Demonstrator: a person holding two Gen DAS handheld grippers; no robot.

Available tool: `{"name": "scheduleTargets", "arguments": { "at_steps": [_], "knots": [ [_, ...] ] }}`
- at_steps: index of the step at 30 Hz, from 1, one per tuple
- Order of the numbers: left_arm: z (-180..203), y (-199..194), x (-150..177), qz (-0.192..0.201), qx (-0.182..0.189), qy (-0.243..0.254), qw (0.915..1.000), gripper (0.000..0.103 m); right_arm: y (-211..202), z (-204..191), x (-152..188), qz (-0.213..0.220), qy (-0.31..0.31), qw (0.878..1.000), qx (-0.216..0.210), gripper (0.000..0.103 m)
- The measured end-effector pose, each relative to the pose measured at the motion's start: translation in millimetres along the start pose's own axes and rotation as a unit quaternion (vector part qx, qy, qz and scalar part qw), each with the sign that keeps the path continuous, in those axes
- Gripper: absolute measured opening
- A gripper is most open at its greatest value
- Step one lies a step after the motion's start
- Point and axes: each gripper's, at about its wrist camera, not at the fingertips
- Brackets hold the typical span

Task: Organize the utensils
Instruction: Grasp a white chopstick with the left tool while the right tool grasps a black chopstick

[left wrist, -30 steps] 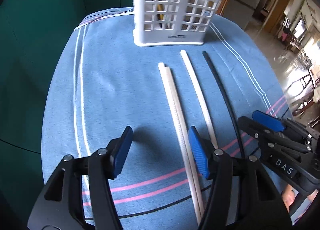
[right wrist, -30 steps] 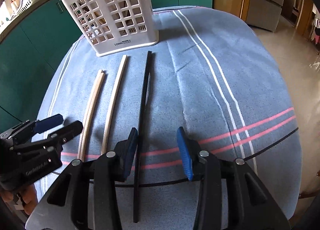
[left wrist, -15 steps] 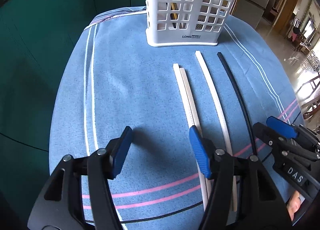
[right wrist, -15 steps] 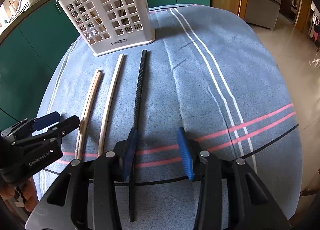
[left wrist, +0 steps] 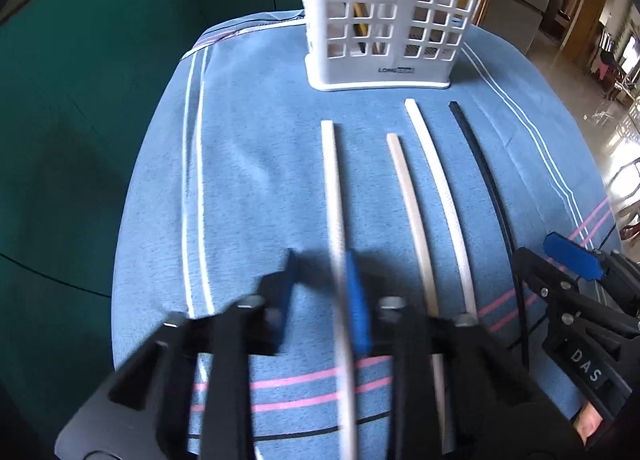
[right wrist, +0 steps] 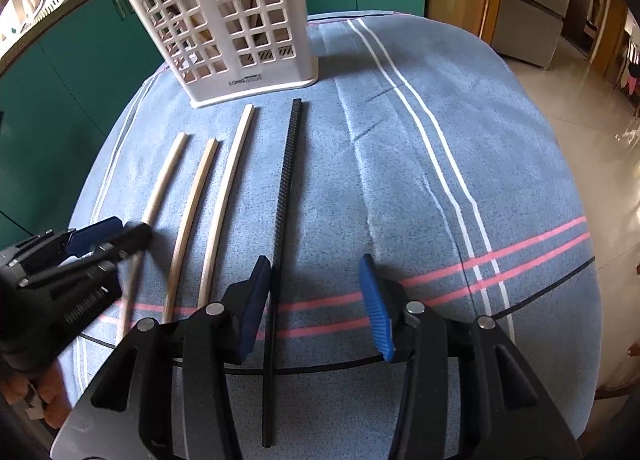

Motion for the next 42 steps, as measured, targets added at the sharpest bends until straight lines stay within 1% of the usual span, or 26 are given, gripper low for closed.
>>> {"name": "scheduleTargets", "arguments": {
  "at_steps": [1, 2, 5, 9, 11, 12, 13, 14, 15, 16, 17, 19, 20, 22, 25, 27, 29, 34, 36, 37, 38, 39, 40, 42],
  "knots": [
    [-4, 0, 0, -0.003, 0.005, -0.006, 1.0, 0.007, 0, 1, 1, -0.005, 0.004, 1.0, -0.019, 0.012],
    [-7, 0, 1, -0.005, 0.008, -0.012, 0.9999, 0.006, -1, 2, 1, -0.007, 0.008, 1.0, -0.024, 0.004],
    [-11, -2, 6, -0.012, 0.007, -0.022, 0.9997, 0.006, -6, 7, 6, -0.013, 0.016, 1.0, -0.007, 0.003],
    [-15, -5, 17, -0.029, 0.01, -0.016, 0.9994, 0.006, -15, 17, 23, -0.033, 0.012, 0.999, 0.01, 0.002],
    [-11, -10, 26, -0.033, 0.012, -0.006, 0.9994, 0.006, -21, 17, 32, -0.042, -0.003, 0.999, 0.008, 0.003],
    [-10, -12, 27, -0.031, 0.015, -0.003, 0.9994, 0.009, -24, 16, 32, -0.039, -0.007, 0.999, 0.002, 0.003],
    [-9, -14, 24, -0.027, 0.017, 0.0, 0.9995, 0.017, -26, 15, 30, -0.034, -0.011, 0.999, 0.0, 0.008],
    [-9, -15, 18, -0.022, 0.019, 0.002, 0.9996, 0.023, -28, 14, 26, -0.026, -0.015, 1.0, -0.002, 0.017],
    [-10, -16, 12, -0.018, 0.017, 0.003, 0.9997, 0.029, -31, 13, 18, -0.018, -0.016, 1.0, -0.003, 0.021],
    [-12, -16, 2, -0.014, 0.011, 0.004, 0.9998, 0.03, -33, 12, 11, -0.011, -0.017, 1.0, 0.002, 0.028],
    [-12, -14, -5, -0.015, 0.007, 0.008, 0.9998, 0.03, -33, 11, 1, -0.004, -0.019, 1.0, 0.009, 0.032],
    [-15, -8, -22, -0.025, 0.005, 0.009, 0.9996, 0.032, -29, 10, -21, -0.002, -0.019, 1.0, 0.016, 0.035],
    [-18, -3, -35, -0.037, 0.009, 0.009, 0.9992, 0.033, -24, 10, -34, -0.008, -0.017, 1.0, 0.014, 0.035],
    [-21, 4, -52, -0.048, 0.014, 0.006, 0.9987, 0.033, -12, 9, -59, -0.022, -0.023, 0.999, 0.012, 0.035],
    [-22, 13, -71, -0.06, 0.0, 0.014, 0.9981, 0.034, 9, 4, -90, -0.047, -0.034, 0.998, 0.036, 0.035],
    [-22, 17, -80, -0.069, -0.005, 0.015, 0.9975, 0.034, 23, 2, -103, -0.068, -0.036, 0.996, 0.048, 0.035],
    [-22, 20, -82, -0.08, -0.009, 0.021, 0.9965, 0.034, 34, 4, -109, -0.087, -0.036, 0.994, 0.048, 0.036],
    [-21, 22, -85, -0.092, -0.016, 0.032, 0.9951, 0.035, 39, 3, -120, -0.101, -0.047, 0.992, 0.055, 0.036],
    [-22, 26, -91, -0.095, -0.017, 0.035, 0.9948, 0.035, 41, 2, -123, -0.104, -0.053, 0.991, 0.065, 0.033],
    [-20, 26, -91, -0.095, -0.017, 0.036, 0.9947, 0.03, 40, 0, -122, -0.102, -0.052, 0.991, 0.069, 0.024],
    [-20, 27, -92, -0.096, -0.006, 0.038, 0.9946, 0.025, 41, -3, -123, -0.102, -0.049, 0.991, 0.065, 0.011],
    [-18, 26, -92, -0.096, -0.003, 0.04, 0.9946, 0.017, 41, 0, -123, -0.104, -0.044, 0.992, 0.051, 0.007],
    [-16, 26, -91, -0.095, -0.005, 0.042, 0.9946, 0.008, 41, 2, -122, -0.103, -0.042, 0.993, 0.042, 0.007],
    [-14, 23, -90, -0.089, -0.003, 0.039, 0.9952, 0.007, 39, 4, -119, -0.098, -0.04, 0.994, 0.032, 0.007]
  ]
}}
Point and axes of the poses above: each gripper's, at about its wrist camera, not at the fingertips, and y roughly the way its jaws point, z to its right, x to its underside, and after that the axes turned 11 degrees about -z, right-handed
